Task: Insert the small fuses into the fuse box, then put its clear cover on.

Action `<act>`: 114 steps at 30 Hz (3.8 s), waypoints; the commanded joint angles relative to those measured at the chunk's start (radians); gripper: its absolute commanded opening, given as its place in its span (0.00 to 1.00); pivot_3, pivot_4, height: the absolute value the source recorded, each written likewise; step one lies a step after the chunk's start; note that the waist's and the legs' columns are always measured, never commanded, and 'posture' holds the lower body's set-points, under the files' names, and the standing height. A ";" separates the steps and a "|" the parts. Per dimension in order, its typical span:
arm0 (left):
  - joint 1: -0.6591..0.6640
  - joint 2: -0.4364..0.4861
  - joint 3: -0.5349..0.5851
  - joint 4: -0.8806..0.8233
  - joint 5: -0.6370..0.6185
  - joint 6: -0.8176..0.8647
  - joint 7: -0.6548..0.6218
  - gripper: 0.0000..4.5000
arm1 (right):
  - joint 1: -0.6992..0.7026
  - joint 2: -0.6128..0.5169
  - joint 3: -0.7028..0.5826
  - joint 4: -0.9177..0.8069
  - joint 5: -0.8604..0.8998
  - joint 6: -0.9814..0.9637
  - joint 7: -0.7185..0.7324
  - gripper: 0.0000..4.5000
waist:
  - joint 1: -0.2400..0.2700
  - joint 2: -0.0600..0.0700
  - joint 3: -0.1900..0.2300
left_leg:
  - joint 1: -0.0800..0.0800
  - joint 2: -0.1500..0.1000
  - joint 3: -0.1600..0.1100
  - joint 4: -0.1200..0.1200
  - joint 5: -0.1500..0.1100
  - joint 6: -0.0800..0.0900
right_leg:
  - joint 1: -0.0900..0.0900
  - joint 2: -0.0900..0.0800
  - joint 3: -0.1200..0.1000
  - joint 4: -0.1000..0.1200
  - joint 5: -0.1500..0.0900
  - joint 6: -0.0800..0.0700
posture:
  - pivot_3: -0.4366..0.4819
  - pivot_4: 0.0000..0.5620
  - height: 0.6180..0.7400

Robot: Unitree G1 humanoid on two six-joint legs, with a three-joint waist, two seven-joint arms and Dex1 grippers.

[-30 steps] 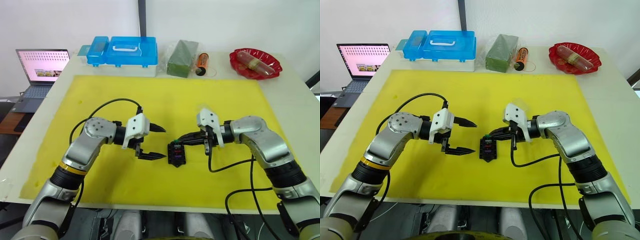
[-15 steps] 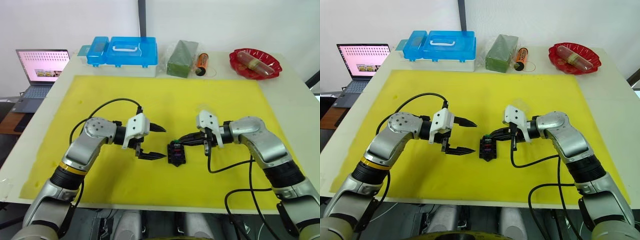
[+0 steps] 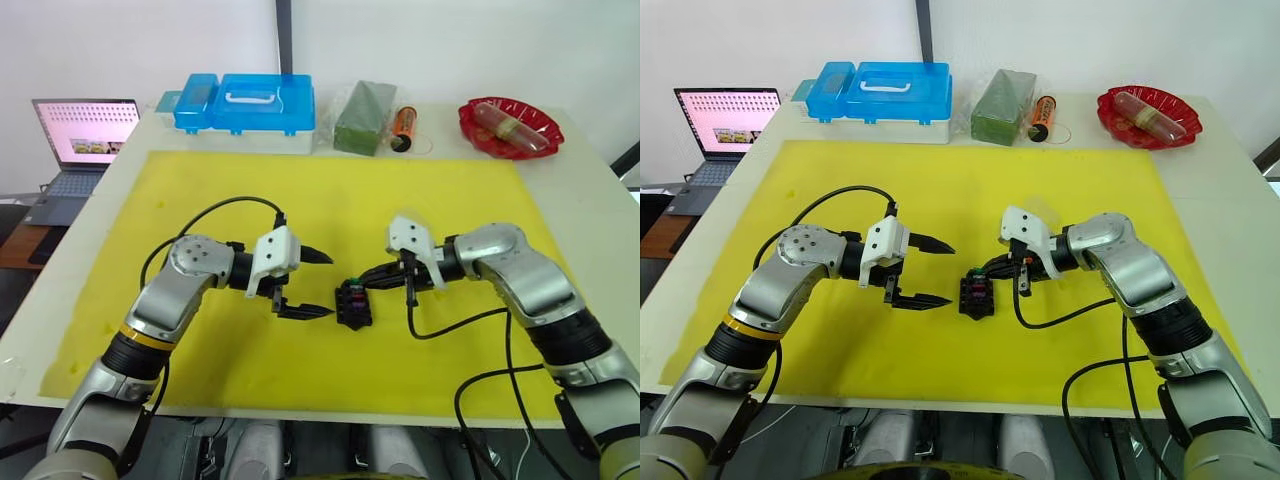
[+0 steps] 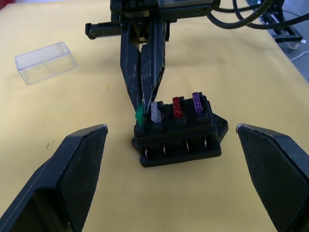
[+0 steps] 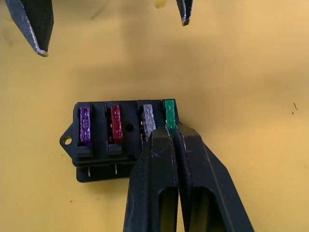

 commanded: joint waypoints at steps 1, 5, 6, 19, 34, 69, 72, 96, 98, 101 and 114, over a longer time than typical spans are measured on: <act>-0.003 -0.004 -0.003 -0.035 -0.004 -0.006 0.006 1.00 | -0.046 -0.012 0.010 -0.061 0.002 0.065 -0.005 0.00 | -0.001 0.000 0.000 | 0.000 0.000 0.000 0.000 0.000 0.000 | 0.000 0.000 0.000 0.000 0.000 0.000 | 0.48 0.27 1.00; -0.003 -0.007 -0.004 -0.032 -0.003 -0.009 0.007 1.00 | -0.106 -0.045 0.086 -0.098 -0.058 0.093 0.013 0.00 | -0.001 0.000 0.000 | 0.000 0.000 0.000 0.000 0.000 0.000 | -0.001 0.000 0.000 0.000 0.000 0.000 | 0.48 0.27 1.00; -0.003 -0.008 -0.004 -0.032 -0.003 -0.009 0.007 1.00 | -0.117 -0.045 0.095 -0.101 -0.060 0.095 0.015 0.00 | -0.001 0.000 0.000 | 0.000 0.000 0.000 0.000 0.000 0.000 | -0.001 0.000 0.000 0.000 0.000 0.000 | 0.48 0.27 1.00; 0.007 -0.016 -0.007 -0.032 0.004 -0.019 0.017 1.00 | -0.217 -0.055 0.245 -0.082 -0.128 0.175 0.080 0.00 | -0.001 0.000 0.000 | 0.000 0.000 0.000 0.000 0.000 0.000 | -0.001 0.000 0.000 0.000 0.000 0.000 | 0.48 0.27 1.00; 0.014 -0.018 -0.004 -0.041 0.007 -0.016 0.019 1.00 | -0.249 -0.013 0.242 -0.050 -0.136 0.202 0.059 0.00 | -0.002 0.000 0.000 | 0.000 0.000 0.000 0.000 0.000 0.000 | -0.001 0.000 0.000 0.000 0.000 0.000 | 0.48 0.27 1.00; 0.010 -0.016 0.001 -0.030 0.009 -0.021 0.013 1.00 | -0.234 -0.092 0.071 -0.149 -0.025 0.253 0.028 0.15 | -0.001 0.000 0.000 | -0.001 0.000 0.000 0.000 0.000 0.000 | -0.001 0.000 0.000 0.000 0.000 0.000 | 0.48 0.27 1.00; 0.012 -0.013 0.005 -0.029 0.008 -0.022 0.013 1.00 | -0.189 -0.050 -0.027 -0.157 0.003 0.207 -0.045 0.15 | 0.000 0.000 0.000 | -0.001 0.000 0.000 0.000 0.000 0.000 | -0.002 0.000 0.000 0.000 0.000 0.000 | 0.48 0.27 1.00; 0.006 -0.005 0.002 -0.016 0.008 -0.035 -0.001 1.00 | 0.092 0.124 -0.178 -0.207 0.198 0.227 -0.278 0.01 | -0.001 0.000 0.000 | -0.001 0.000 0.000 0.000 0.000 0.000 | -0.001 0.000 0.000 0.000 0.000 0.000 | 0.48 0.27 1.00; 0.007 -0.004 0.002 -0.018 0.008 -0.035 -0.001 1.00 | 0.096 0.127 -0.173 -0.198 0.207 0.242 -0.281 0.01 | 0.000 0.000 0.000 | -0.001 0.000 0.000 0.000 0.000 0.000 | -0.001 0.000 0.000 0.000 0.000 0.000 | 0.48 0.27 1.00; 0.007 -0.005 0.002 -0.019 0.007 -0.033 0.001 1.00 | 0.099 0.128 -0.162 -0.180 0.213 0.253 -0.283 0.01 | 0.000 0.000 0.000 | -0.001 0.000 0.000 0.000 0.000 0.000 | -0.001 0.000 0.000 0.000 0.000 0.000 | 0.48 0.27 1.00; 0.008 -0.006 0.004 -0.029 0.003 -0.020 0.009 1.00 | 0.120 0.121 -0.108 -0.144 0.210 0.260 -0.283 0.01 | -0.001 0.000 0.000 | -0.001 0.000 0.000 0.000 0.000 0.000 | -0.001 0.000 0.000 0.000 0.000 0.000 | 0.48 0.27 1.00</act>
